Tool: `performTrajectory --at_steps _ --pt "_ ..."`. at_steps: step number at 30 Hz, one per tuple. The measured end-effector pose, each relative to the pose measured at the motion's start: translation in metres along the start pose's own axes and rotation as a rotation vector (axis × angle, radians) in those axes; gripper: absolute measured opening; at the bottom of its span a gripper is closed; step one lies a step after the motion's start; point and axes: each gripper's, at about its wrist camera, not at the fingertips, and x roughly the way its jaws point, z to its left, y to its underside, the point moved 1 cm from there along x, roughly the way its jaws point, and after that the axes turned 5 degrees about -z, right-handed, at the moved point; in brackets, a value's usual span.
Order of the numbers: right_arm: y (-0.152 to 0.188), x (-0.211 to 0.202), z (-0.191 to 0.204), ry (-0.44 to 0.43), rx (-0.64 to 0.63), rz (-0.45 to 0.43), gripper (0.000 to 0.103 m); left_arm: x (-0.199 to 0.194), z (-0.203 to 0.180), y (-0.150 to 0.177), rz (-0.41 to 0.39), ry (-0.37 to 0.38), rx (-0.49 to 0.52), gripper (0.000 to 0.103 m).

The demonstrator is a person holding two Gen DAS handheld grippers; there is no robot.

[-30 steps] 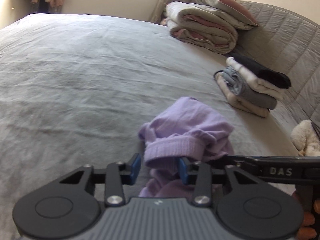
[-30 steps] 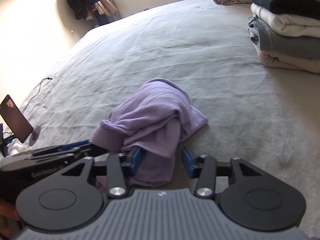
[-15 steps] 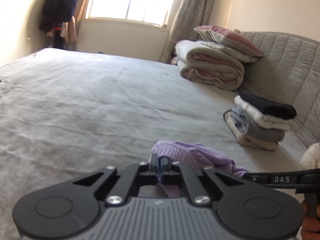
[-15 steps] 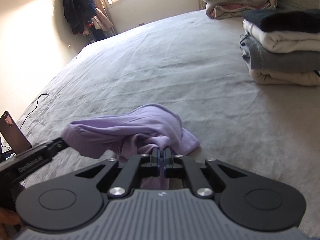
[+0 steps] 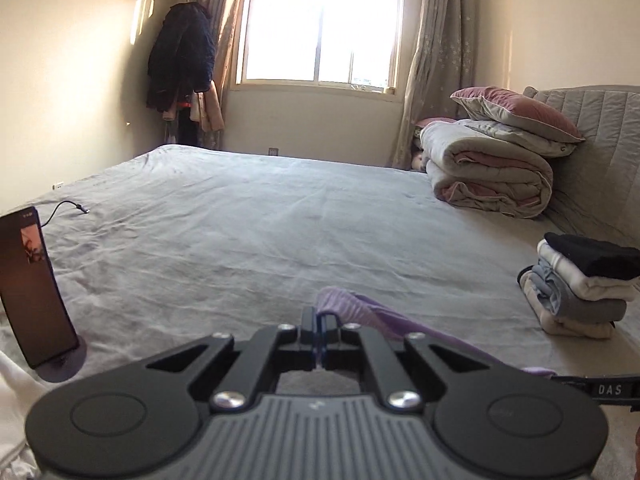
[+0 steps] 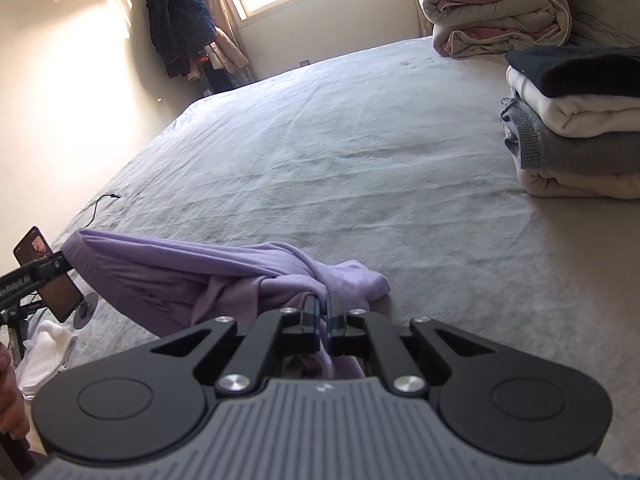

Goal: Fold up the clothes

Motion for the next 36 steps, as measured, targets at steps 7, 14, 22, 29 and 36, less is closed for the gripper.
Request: performTrajectory --at_steps 7,14,22,29,36 --pt "0.001 0.002 0.002 -0.034 -0.004 0.025 0.004 0.033 0.010 -0.013 0.069 -0.022 -0.013 0.001" --pt "0.003 0.019 -0.006 -0.002 0.008 0.054 0.004 0.085 0.001 -0.014 0.155 -0.038 0.050 0.001" --pt "0.003 0.041 -0.018 0.049 -0.012 0.078 0.004 0.138 -0.004 -0.001 0.224 0.007 0.021 0.002" --pt "0.005 0.049 -0.023 0.059 -0.003 0.106 0.005 0.170 -0.002 0.021 0.307 0.057 -0.057 0.002" --pt "0.001 0.040 -0.015 0.011 -0.024 0.098 0.015 0.161 0.002 0.029 0.406 0.074 -0.079 0.036"
